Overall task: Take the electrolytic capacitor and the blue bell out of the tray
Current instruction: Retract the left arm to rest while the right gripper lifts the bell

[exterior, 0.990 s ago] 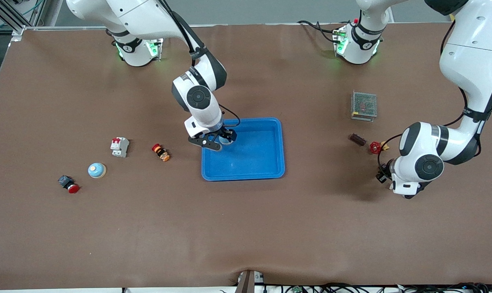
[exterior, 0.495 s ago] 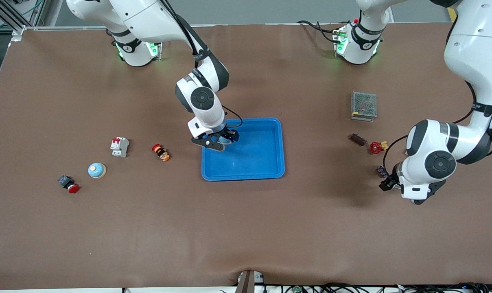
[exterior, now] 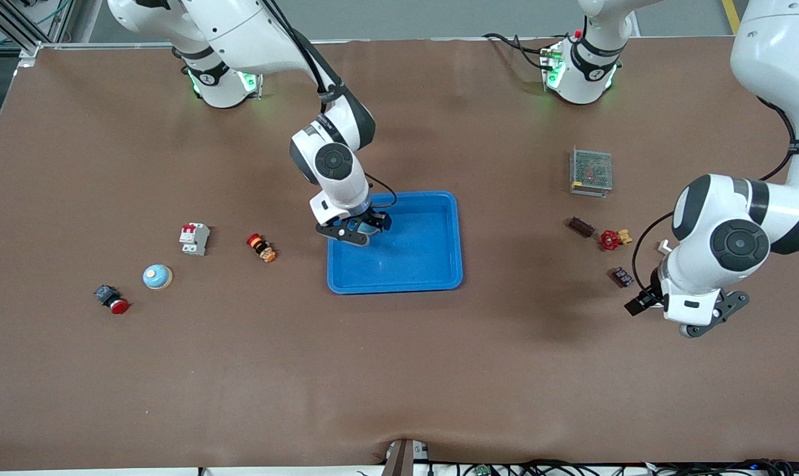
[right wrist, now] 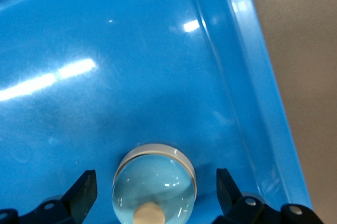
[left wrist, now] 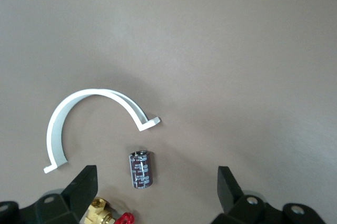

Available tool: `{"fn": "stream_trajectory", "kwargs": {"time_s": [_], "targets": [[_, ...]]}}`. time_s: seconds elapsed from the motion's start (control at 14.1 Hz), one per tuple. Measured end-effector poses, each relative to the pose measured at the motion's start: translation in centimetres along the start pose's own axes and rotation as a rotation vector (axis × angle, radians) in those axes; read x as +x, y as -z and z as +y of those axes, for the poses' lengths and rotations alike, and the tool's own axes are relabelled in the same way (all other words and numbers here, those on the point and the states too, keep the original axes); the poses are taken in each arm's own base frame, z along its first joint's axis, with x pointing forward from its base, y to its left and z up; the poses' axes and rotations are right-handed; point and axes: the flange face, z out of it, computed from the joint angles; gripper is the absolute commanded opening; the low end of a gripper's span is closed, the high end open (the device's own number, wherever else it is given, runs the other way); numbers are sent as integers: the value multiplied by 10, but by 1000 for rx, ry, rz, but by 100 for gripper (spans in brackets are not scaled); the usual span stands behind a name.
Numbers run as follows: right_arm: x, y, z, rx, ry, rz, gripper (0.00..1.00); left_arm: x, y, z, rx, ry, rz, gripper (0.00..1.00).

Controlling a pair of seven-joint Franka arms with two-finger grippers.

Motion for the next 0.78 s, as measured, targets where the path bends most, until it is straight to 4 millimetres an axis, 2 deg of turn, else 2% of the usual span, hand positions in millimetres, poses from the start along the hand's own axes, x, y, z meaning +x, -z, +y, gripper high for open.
{"fn": "stream_trajectory", "kwargs": {"time_s": [0.35, 0.78], "targets": [[-16, -4, -8, -6, 28, -4, 100, 6, 68, 3, 31, -107, 4, 100], [-14, -6, -6, -10, 26, -3, 100, -11, 136, 17, -16, -173, 66, 100]]}}
